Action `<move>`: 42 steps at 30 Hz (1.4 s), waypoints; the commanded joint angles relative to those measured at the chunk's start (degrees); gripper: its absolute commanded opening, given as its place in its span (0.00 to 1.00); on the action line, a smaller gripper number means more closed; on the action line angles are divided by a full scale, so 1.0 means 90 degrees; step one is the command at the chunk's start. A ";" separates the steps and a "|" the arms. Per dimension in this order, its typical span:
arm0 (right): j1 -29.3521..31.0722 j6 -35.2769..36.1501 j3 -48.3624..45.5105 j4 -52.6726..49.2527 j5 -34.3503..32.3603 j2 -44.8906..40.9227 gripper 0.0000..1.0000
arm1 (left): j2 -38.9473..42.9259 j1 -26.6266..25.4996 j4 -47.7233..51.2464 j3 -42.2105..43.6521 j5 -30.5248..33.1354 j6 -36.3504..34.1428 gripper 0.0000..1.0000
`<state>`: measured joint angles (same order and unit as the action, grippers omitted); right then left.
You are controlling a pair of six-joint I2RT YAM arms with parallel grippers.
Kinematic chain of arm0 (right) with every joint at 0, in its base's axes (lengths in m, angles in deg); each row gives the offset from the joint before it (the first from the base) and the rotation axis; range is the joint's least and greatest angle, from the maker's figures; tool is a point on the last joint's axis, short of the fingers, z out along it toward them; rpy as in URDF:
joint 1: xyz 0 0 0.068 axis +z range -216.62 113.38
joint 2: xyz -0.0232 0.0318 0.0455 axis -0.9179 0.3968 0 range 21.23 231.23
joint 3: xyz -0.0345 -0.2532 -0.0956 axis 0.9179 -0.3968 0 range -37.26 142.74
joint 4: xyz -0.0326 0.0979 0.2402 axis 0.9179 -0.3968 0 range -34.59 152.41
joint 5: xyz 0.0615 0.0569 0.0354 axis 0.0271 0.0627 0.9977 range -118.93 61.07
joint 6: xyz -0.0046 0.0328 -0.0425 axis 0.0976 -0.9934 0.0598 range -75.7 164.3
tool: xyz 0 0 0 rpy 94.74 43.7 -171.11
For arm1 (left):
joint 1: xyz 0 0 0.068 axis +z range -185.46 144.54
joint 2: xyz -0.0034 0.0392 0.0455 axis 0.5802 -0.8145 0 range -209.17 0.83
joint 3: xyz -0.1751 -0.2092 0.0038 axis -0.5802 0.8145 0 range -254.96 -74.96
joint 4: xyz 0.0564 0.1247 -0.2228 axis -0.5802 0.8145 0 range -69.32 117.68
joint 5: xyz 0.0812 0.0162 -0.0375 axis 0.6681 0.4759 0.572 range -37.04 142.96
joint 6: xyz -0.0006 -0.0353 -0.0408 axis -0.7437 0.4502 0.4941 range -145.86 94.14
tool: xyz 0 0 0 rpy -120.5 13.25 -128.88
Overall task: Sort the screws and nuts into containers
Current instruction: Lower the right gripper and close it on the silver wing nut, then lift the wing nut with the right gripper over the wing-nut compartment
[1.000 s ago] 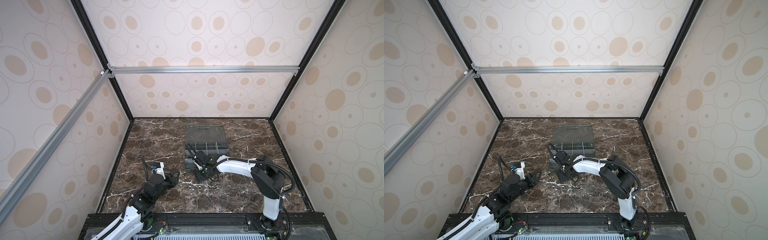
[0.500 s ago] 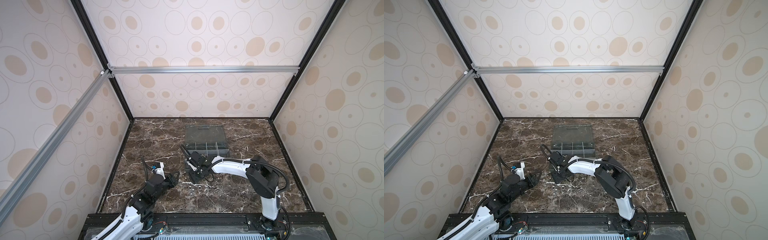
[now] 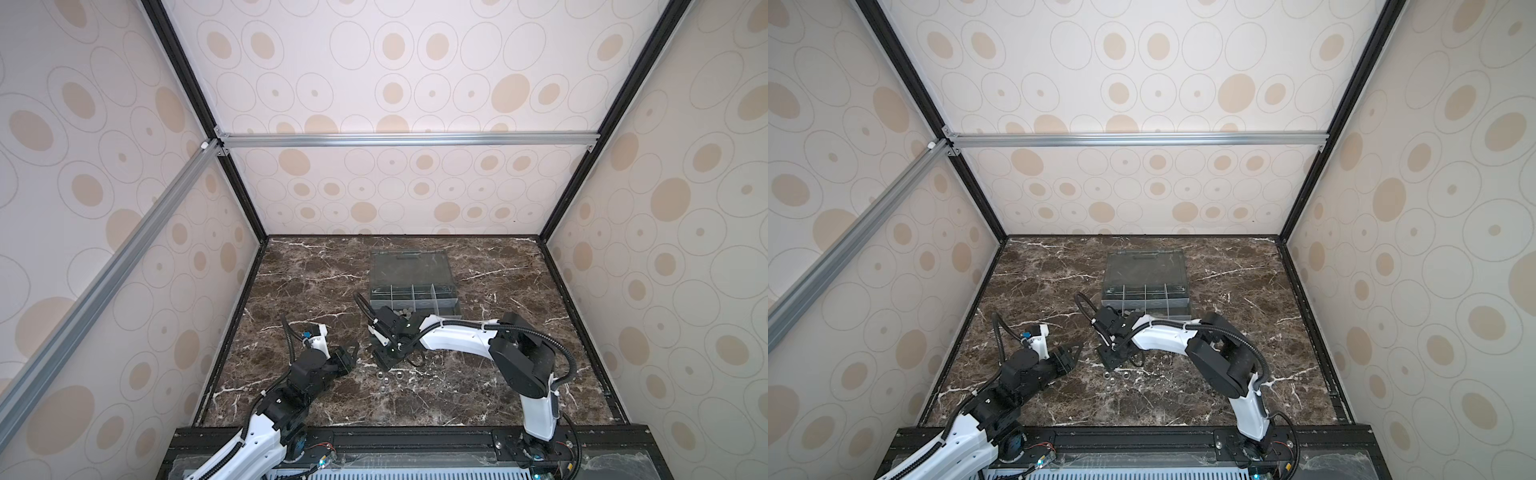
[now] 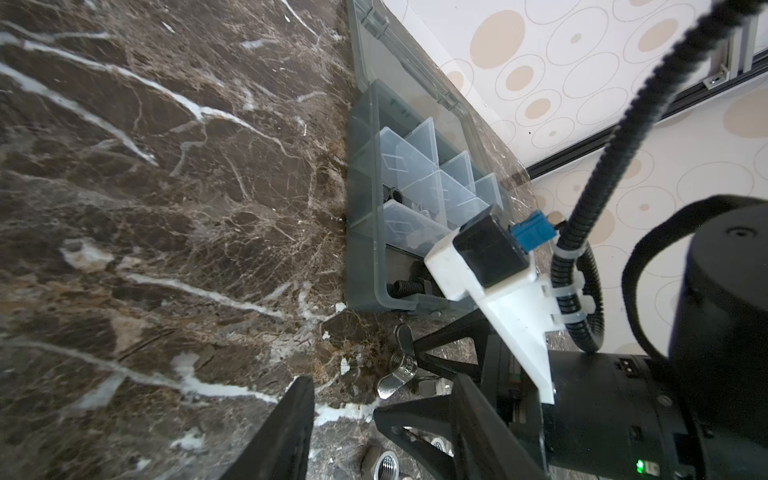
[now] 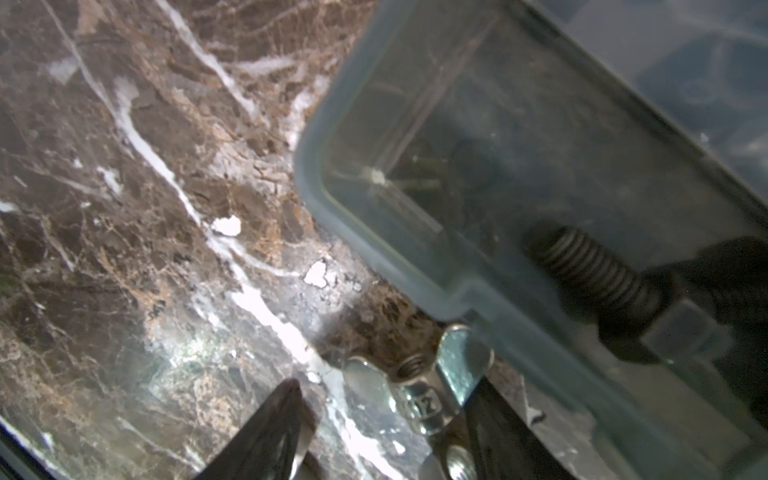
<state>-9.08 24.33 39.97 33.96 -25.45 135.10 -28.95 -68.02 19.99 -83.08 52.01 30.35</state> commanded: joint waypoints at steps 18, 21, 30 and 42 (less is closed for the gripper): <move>0.0140 -0.0722 0.0528 -0.0453 -0.0555 0.0623 0.36 | 0.0107 0.0043 0.0182 -0.0007 0.0154 0.0133 0.54; 0.0212 -0.0683 0.0537 -0.0547 -0.0720 0.0639 0.32 | 0.0152 0.0048 0.0218 -0.0006 0.0167 0.0146 0.54; 0.0287 -0.0711 0.0332 -0.0613 -0.0958 0.0573 0.23 | 0.0232 0.0042 0.0269 0.0031 0.0179 0.0176 0.53; 0.0302 -0.0733 0.0063 -0.0396 -0.0834 0.0036 0.15 | 0.0275 0.0043 0.0302 0.0014 0.0174 0.0182 0.54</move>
<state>-6.87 18.19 42.29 33.24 -33.42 137.20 -27.22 -68.02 21.92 -82.80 52.49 31.20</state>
